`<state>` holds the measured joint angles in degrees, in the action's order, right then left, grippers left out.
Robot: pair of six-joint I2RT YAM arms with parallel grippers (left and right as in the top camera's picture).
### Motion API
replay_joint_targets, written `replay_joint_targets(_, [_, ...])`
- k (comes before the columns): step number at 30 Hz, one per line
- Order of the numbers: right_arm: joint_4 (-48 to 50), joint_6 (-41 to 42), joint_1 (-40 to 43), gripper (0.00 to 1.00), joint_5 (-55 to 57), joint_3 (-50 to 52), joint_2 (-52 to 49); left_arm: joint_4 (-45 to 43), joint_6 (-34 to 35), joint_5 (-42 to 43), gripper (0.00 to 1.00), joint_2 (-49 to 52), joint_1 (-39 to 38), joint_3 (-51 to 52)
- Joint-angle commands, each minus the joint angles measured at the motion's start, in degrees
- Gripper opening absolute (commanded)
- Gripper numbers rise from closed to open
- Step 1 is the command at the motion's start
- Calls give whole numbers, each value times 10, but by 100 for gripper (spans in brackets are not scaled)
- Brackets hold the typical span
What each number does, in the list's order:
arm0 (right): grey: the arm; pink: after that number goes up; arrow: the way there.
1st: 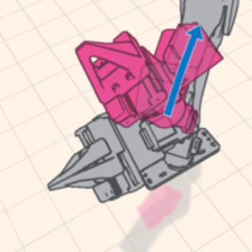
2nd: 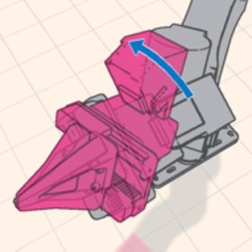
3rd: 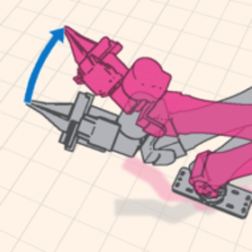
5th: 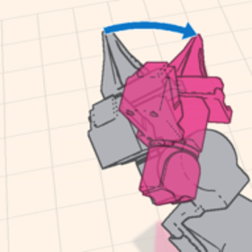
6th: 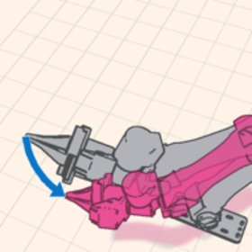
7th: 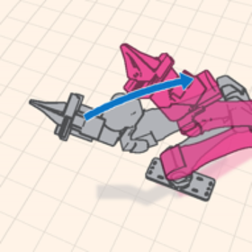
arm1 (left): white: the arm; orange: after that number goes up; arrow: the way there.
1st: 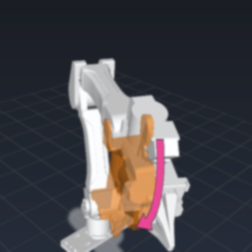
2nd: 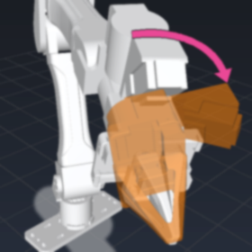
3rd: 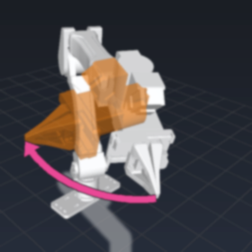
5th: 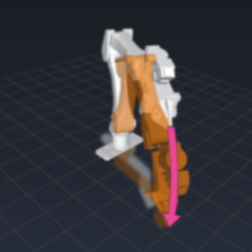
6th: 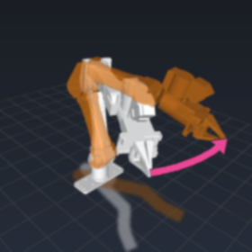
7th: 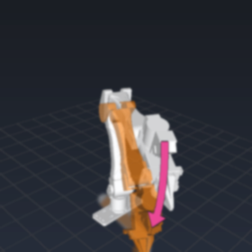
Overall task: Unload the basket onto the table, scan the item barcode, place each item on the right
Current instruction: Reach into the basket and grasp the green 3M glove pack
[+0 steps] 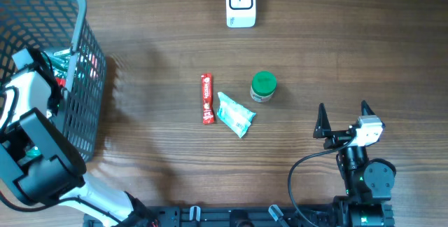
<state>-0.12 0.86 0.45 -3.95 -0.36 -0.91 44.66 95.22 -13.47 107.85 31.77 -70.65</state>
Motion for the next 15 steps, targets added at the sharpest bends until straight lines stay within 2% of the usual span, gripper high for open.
replay_joint_targets(1, [1, 7, 3, 100, 8, 0, 1, -16, -25, 50, 4, 45, -1, 36])
replay_joint_targets(6, [1, 7, 3, 100, 8, 0, 1, -16, -110, 51, 4, -17, 0, -11])
replay_joint_targets(10, [1, 7, 3, 100, 8, 0, 1, -14, -171, 51, 4, -109, 0, -91])
replay_joint_targets(15, [1, 7, 3, 100, 8, 0, 1, 28, -184, 51, 4, -238, 0, -207])
